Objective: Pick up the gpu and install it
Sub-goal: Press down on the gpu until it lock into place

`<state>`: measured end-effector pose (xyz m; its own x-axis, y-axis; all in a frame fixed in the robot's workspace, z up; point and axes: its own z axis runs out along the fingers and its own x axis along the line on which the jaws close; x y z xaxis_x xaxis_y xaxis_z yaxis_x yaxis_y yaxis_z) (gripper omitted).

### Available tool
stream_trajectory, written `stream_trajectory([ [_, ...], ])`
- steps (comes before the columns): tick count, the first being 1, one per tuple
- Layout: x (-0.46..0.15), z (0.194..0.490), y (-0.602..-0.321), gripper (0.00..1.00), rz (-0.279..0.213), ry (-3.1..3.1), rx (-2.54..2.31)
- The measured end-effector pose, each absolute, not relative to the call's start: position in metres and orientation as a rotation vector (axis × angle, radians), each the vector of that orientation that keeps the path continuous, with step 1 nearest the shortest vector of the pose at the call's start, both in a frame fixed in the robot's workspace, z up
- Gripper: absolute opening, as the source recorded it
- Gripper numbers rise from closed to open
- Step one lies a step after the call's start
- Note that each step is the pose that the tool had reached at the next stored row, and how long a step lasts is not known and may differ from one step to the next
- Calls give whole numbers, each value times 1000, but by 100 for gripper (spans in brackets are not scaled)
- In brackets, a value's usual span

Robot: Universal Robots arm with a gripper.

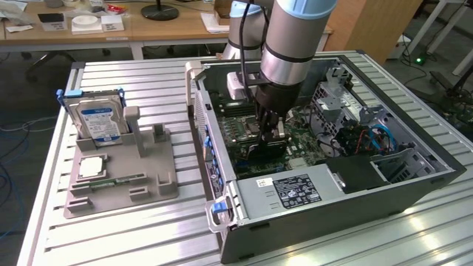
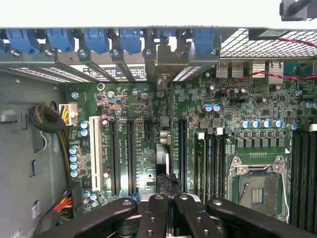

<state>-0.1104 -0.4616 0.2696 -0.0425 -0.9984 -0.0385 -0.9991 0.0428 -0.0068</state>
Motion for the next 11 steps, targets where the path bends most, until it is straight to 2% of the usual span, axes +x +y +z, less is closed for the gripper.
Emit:
stream_trajectory([
  [11, -129, 272, -462, 11, 28, 2245, -2152],
])
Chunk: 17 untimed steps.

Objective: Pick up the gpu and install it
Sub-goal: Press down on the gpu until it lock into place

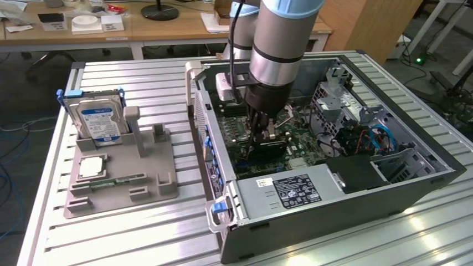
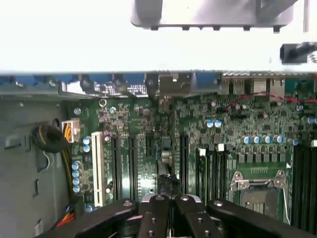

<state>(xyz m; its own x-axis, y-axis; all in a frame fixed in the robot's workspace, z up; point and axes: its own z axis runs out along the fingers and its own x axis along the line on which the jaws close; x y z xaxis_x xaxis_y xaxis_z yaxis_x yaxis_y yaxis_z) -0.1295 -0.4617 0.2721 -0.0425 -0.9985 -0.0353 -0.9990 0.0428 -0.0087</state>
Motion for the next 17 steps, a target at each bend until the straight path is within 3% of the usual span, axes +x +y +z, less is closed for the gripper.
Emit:
stream_trajectory([
  [5, -131, 292, -462, 11, 30, 2246, -2152],
  [17, -153, 292, -459, 11, 28, 2202, -2203],
])
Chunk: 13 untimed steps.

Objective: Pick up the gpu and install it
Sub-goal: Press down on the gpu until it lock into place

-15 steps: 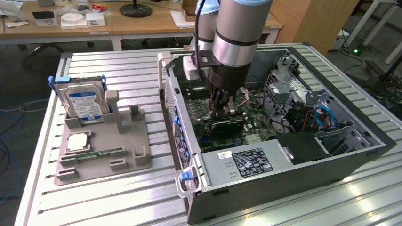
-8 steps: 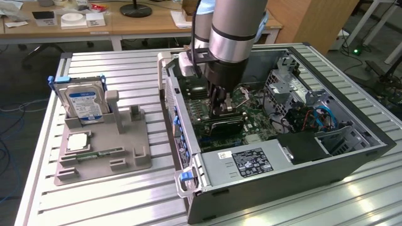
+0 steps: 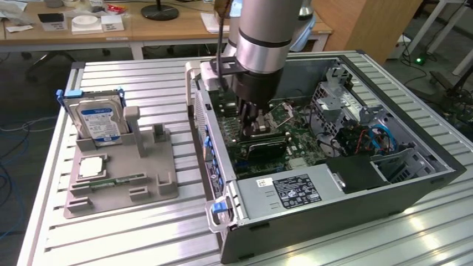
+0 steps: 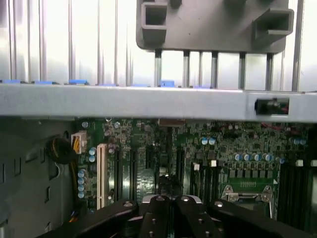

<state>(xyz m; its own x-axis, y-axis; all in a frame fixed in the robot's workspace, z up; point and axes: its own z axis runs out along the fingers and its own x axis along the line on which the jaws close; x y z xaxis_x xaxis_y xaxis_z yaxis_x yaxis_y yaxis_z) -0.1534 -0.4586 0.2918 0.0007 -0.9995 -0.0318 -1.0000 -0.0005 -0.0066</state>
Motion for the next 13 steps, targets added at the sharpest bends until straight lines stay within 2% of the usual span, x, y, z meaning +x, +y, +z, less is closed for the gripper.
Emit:
stream_trajectory([
  [13, -170, 291, -458, 11, 28, 2202, -2203],
])
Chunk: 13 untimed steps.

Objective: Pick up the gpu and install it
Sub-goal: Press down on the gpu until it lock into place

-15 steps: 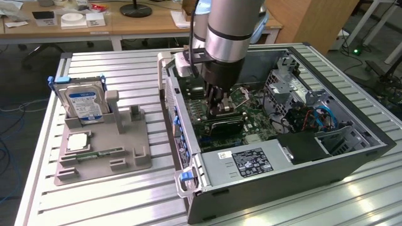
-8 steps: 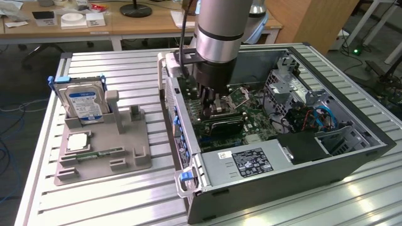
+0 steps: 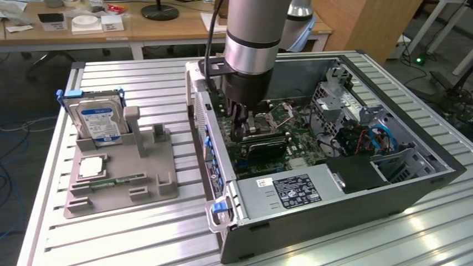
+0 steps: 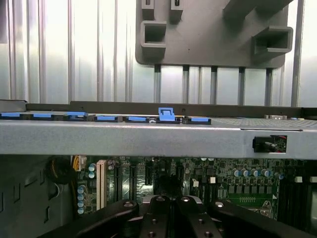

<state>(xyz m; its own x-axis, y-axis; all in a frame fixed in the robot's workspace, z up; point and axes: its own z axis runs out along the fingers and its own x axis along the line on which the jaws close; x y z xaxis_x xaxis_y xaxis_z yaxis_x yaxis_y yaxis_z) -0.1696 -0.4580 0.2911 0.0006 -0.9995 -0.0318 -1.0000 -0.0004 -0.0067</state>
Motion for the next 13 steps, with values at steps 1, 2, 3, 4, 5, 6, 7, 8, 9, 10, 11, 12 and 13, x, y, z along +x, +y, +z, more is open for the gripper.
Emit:
stream_trajectory([
  [1, -170, 291, -458, 11, 28, 2202, -2203],
  [2, -170, 291, -458, 11, 28, 2202, -2203],
  [3, -170, 291, -458, 11, 28, 2202, -2203],
  [4, -170, 291, -458, 11, 28, 2202, -2203],
  [5, -170, 291, -458, 11, 28, 2202, -2203],
  [6, -170, 291, -458, 11, 28, 2202, -2203],
  [7, -170, 291, -458, 11, 28, 2202, -2203],
  [8, -170, 291, -458, 11, 28, 2202, -2203],
  [9, -170, 291, -458, 11, 28, 2202, -2203],
  [10, -170, 291, -458, 11, 28, 2202, -2203],
  [11, -171, 291, -458, 11, 28, 2202, -2203],
  [12, -173, 291, -458, 11, 28, 2202, -2203],
  [13, -174, 291, -458, 11, 28, 2202, -2203],
])
